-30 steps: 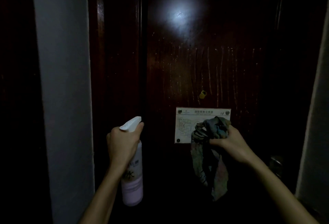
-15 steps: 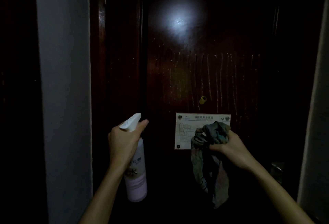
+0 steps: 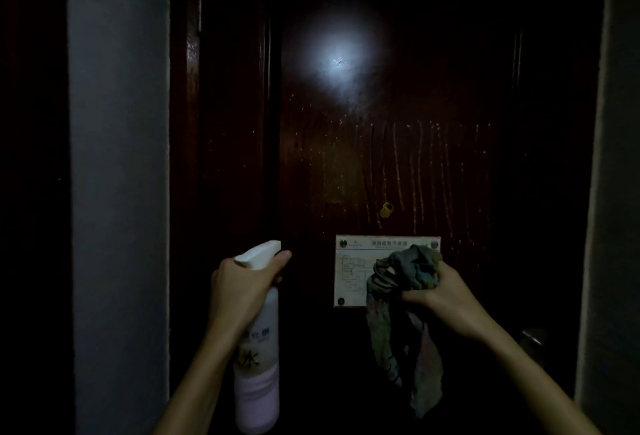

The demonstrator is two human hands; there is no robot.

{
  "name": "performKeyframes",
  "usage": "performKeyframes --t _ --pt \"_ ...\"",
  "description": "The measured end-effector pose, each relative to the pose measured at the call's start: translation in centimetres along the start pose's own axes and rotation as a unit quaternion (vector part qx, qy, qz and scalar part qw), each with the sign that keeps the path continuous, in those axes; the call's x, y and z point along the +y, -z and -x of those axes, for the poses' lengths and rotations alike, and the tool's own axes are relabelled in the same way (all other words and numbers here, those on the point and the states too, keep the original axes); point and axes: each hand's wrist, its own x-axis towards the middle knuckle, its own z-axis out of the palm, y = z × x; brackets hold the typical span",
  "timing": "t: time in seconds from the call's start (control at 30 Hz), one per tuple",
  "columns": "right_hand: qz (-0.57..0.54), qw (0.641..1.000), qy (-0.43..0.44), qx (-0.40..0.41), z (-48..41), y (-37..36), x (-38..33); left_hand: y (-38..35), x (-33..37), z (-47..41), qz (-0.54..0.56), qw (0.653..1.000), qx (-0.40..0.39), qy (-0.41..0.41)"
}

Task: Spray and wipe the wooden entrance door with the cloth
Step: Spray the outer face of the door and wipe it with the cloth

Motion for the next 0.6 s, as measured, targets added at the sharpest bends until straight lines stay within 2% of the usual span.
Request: performKeyframes --t 0.17,0.33,0.4,0.53,0.6 --pt "0.006 1.0 -0.006 0.003 0.3 0.0 0.1 0.0 -0.3 0.6 -0.004 0.998 0.053 -0.022" --pt "-0.005 1.0 -0.01 -0.003 0.3 0.1 0.3 0.0 0.2 0.1 0.074 0.997 0.024 -0.014" --pt "-0.01 1.0 -0.012 -0.002 0.2 0.1 0.3 0.0 -0.1 -0.2 0.049 0.999 0.016 -0.012" --pt "-0.003 1.0 -0.014 0.007 0.1 0.3 0.0 0.0 -0.2 0.1 -0.001 0.998 0.065 -0.004" --pt "0.001 1.0 -0.012 0.008 0.2 0.4 -0.2 0.2 0.0 0.3 -0.012 0.998 0.065 -0.005"
